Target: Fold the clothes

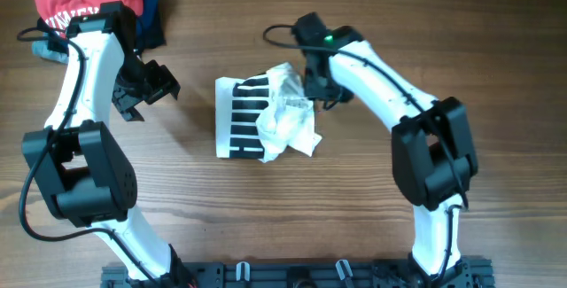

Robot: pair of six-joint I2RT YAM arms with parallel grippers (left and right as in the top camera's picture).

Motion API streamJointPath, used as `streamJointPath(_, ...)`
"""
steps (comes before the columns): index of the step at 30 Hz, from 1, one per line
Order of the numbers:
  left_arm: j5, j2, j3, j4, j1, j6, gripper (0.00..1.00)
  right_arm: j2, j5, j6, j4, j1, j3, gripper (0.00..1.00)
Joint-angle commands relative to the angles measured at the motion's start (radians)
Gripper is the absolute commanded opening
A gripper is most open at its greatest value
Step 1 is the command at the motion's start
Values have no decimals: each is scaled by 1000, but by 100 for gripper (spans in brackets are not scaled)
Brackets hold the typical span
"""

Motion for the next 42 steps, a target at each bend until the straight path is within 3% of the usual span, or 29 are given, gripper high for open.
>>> streamJointPath(1,5,3,-6,0,3,21,80,10,25,-9,-74,-19,34,47)
streamJointPath(4,5,3,-6,1,3,21,80,-41,-146,-93,-172,-8,158,47)
streamJointPath(6,5,3,-6,4,3,20,81,-95,-431,-247,-145,35,175,47)
streamJointPath(8,5,3,-6,3,3,20,81,-92,-499,-274,-84,114,152,49)
streamJointPath(12,5,3,-6,3,3,21,81,-73,-623,-258,99,197,35,18)
streamJointPath(15,5,3,-6,2,3,21,81,-8,-685,-211,159,198,10,9)
streamJointPath(19,5,3,-6,0,3,24,81,54,-604,-171,103,180,10,15)
streamJointPath(22,5,3,-6,0,3,24,81,85,-568,-177,92,167,10,13)
streamJointPath(26,5,3,-6,-1,3,24,81,92,-135,-38,-87,100,10,6)
streamJointPath(28,5,3,-6,0,3,24,82,90,-13,-3,-171,36,11,4)
streamJointPath(32,5,3,-6,0,3,24,81,13,29,23,-256,-79,15,4)
streamJointPath(35,5,3,-6,0,3,24,82,-94,-112,-64,-207,-89,67,14)
streamJointPath(37,6,3,-6,4,3,23,81,-143,-487,-229,-85,-89,76,22)
streamJointPath(39,9,3,-6,8,3,23,82,-132,-747,-293,-33,-77,70,22)
streamJointPath(42,9,3,-6,8,3,23,82,-109,-769,-335,-6,-23,16,25)
